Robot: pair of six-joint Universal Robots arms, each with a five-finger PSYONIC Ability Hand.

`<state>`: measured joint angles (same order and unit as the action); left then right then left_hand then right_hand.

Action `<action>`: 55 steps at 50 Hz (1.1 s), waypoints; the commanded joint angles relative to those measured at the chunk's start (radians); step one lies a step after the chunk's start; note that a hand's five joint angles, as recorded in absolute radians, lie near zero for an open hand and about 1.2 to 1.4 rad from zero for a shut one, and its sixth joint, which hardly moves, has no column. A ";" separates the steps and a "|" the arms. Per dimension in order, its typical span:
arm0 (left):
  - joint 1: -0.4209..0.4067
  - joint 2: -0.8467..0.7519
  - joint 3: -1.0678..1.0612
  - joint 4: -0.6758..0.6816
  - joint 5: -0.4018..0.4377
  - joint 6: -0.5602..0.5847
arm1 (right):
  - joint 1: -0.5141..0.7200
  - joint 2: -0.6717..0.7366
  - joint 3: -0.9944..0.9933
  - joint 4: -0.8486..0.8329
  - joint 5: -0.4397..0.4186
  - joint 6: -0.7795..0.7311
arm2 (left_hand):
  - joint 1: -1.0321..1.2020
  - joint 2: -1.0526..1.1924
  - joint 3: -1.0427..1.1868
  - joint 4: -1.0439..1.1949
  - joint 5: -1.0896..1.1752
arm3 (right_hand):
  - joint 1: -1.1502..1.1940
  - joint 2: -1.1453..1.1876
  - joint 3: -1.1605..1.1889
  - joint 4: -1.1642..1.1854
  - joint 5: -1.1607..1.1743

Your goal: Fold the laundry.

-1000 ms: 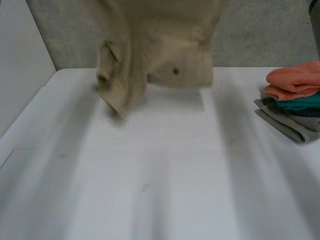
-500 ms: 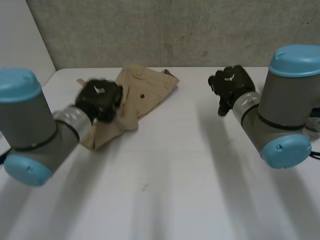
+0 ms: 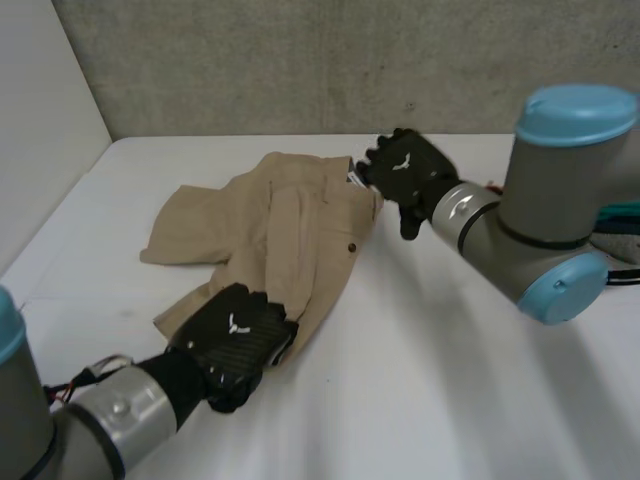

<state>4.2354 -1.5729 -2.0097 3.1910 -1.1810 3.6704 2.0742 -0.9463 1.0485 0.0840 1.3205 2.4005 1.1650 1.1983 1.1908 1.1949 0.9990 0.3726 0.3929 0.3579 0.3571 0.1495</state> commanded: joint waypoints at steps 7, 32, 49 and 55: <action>0.048 0.105 -0.098 -0.003 0.023 0.020 | 0.067 0.058 0.099 -0.151 -0.018 -0.060 | 0.231 0.198 0.205 0.201 0.223 | 0.025 0.005 0.040 0.040 0.074; 0.089 0.096 -0.092 -0.022 0.024 0.008 | 0.087 0.061 0.074 -0.311 -0.171 -0.046 | 0.231 0.198 0.205 0.201 0.223 | 0.154 0.134 0.169 0.170 0.203; 0.087 0.091 -0.092 -0.022 0.018 0.007 | 0.126 0.333 -0.192 -0.363 -0.179 -0.193 | 0.231 0.198 0.205 0.201 0.223 | 0.321 0.301 0.336 0.337 0.370; 0.087 0.093 -0.087 -0.014 0.017 0.007 | 0.104 0.383 -0.263 -0.330 -0.135 -0.196 | 0.231 0.198 0.205 0.201 0.223 | 0.782 0.762 0.797 0.797 0.830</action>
<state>4.3231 -1.4807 -2.1019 3.1695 -1.1628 3.6769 2.1990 -0.6062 0.8490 -0.2726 1.1443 2.2013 1.1650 1.1983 1.1908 1.1949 0.9990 0.7211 0.7177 0.7132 0.7120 0.5362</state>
